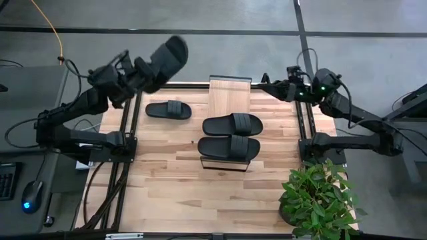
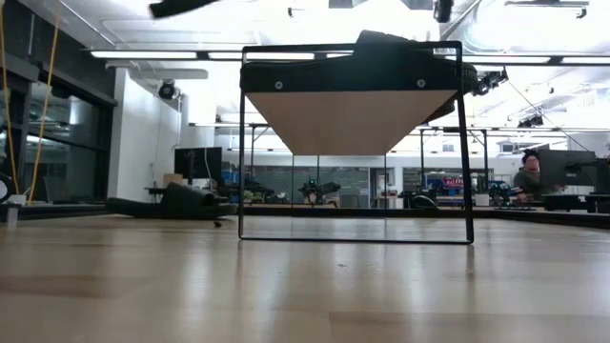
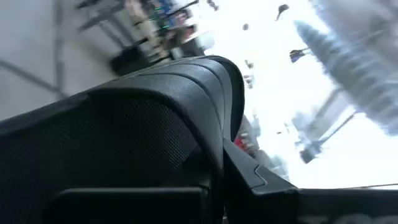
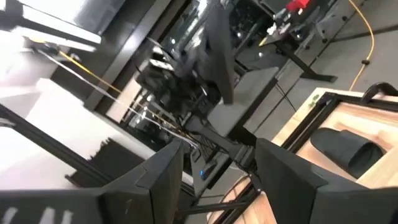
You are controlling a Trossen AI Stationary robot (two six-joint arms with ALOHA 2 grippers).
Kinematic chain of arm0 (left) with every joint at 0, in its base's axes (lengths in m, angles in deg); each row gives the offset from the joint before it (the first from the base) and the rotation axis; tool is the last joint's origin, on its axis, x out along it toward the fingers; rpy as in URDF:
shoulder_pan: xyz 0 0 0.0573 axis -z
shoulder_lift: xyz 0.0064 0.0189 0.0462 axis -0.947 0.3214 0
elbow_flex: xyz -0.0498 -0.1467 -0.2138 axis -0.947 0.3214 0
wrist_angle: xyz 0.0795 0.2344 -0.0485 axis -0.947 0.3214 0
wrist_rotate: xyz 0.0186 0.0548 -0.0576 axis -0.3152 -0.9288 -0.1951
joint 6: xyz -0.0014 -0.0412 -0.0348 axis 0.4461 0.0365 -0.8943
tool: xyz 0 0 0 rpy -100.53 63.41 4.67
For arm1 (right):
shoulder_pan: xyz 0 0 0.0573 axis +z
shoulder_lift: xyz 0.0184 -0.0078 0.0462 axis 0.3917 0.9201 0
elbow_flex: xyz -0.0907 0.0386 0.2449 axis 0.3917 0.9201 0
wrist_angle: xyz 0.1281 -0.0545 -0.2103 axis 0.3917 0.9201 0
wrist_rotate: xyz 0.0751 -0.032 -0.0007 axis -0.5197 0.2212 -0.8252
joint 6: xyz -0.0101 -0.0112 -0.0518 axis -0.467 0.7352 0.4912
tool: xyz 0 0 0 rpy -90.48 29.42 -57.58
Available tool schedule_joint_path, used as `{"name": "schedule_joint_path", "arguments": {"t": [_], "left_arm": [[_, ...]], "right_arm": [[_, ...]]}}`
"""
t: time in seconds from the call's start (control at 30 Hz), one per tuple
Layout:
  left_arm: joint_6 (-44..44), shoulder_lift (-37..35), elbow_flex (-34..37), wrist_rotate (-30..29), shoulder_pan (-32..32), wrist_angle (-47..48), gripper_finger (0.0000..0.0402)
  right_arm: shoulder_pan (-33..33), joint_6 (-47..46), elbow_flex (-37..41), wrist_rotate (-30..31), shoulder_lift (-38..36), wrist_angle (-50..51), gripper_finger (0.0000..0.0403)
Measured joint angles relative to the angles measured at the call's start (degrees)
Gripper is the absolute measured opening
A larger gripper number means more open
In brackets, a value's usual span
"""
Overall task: Pick and place slides into the shelf
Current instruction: Put the black slide on the shelf
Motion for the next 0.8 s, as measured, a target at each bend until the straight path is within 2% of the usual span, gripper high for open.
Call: {"name": "schedule_joint_path", "arguments": {"t": [0.17, 0.33, 0.53, 0.8], "left_arm": [[-0.07, 6.51, -6.05, 0.99, -0.07, -3.8, 0.0007], [-4.88, 12.69, -10.56, 2.84, -0.07, -10.7, 0.0007], [-6.17, 19.49, -14.06, 5.75, -0.06, -20.47, 0.0007], [-7.31, 24.8, -17.13, 6.83, 0.0, -26.99, 0.0007]], "right_arm": [[4.85, 4.5, -4.34, 4.18, 6.3, 0.15, 0.0193], [9.16, 9.55, -9.4, 12.61, 11.63, -0.05, 0.0193], [12.22, 11.65, -14.28, 18.33, 17.0, -0.11, 0.0193], [16.68, 15.78, -21.97, 25.14, 24.63, 0.66, 0.0193]]}}
